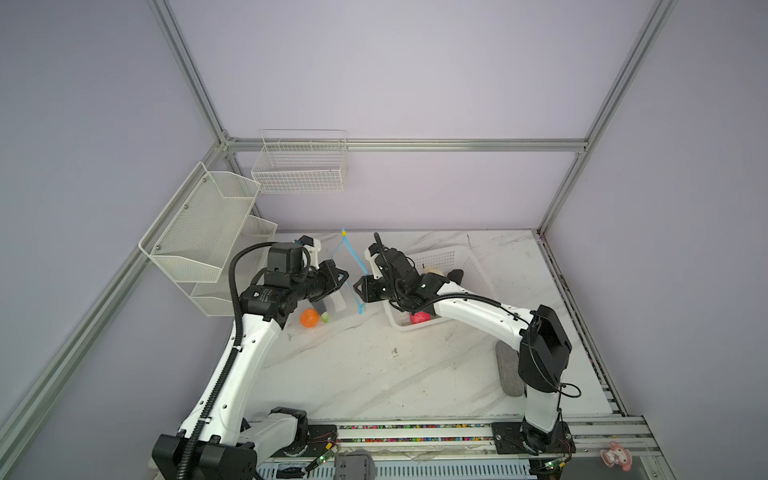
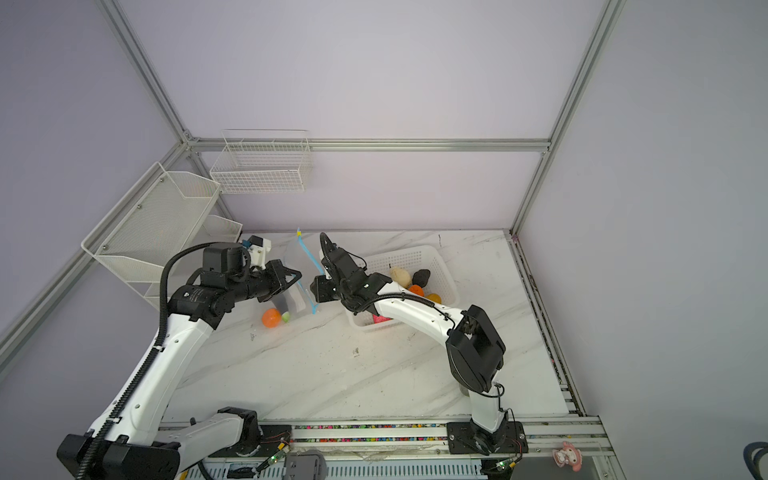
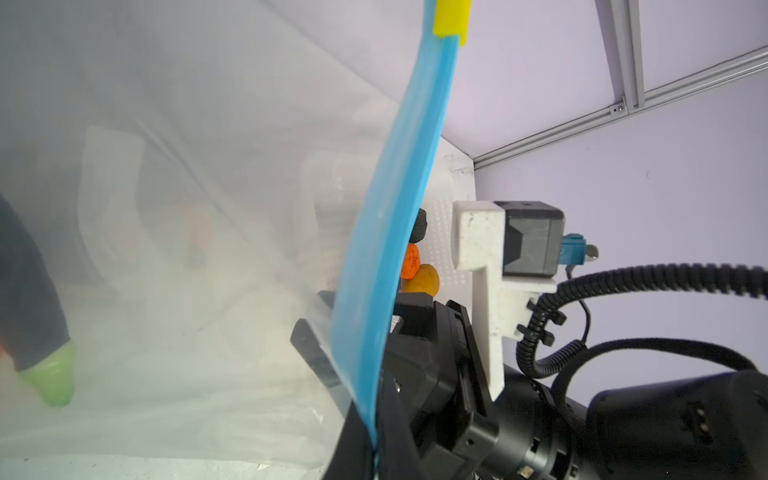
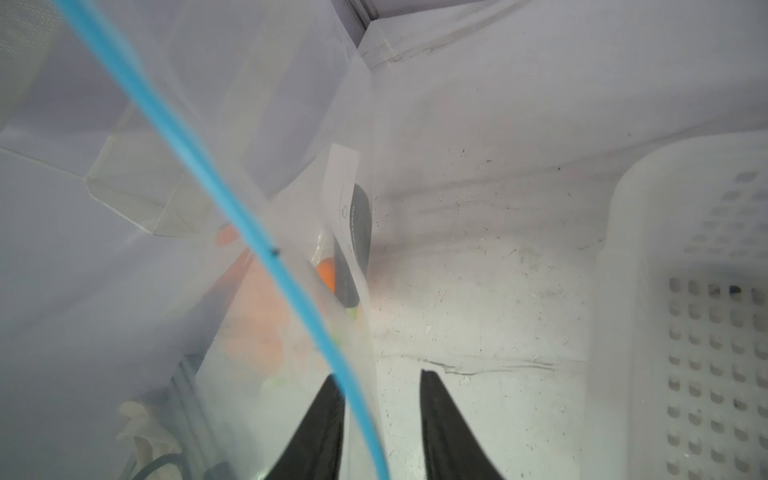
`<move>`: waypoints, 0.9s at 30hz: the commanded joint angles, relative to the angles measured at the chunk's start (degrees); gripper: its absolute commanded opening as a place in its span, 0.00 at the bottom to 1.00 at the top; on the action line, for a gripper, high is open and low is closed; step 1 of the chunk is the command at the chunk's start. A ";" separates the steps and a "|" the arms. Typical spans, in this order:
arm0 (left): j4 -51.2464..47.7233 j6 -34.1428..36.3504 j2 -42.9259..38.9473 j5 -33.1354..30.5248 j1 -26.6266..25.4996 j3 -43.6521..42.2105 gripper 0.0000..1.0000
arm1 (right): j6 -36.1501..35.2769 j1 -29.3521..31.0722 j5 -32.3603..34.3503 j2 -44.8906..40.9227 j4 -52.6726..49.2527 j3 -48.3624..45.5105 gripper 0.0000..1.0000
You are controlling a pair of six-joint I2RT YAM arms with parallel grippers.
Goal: Place the food in the zip-top bag and seal the zipper
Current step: 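Raise the right gripper out of the bag and move it over the basket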
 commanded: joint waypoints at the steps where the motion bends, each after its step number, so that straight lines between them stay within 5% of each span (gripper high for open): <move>1: 2.90 0.88 0.98 3.15 0.29 -2.89 0.00 | -1.99 -2.19 0.90 -5.08 -0.96 -1.04 0.42; 9: 4.63 0.98 1.61 4.67 0.25 -5.12 0.00 | -6.93 -9.13 3.47 -7.90 -3.55 -6.12 0.51; 16: 5.21 0.89 2.34 5.46 0.08 -5.42 0.00 | -12.43 -13.91 9.60 3.86 -2.31 -0.18 0.51; 27: 5.72 0.70 3.50 5.53 -0.57 -5.57 0.00 | -11.40 -14.89 6.75 15.83 2.11 6.01 0.50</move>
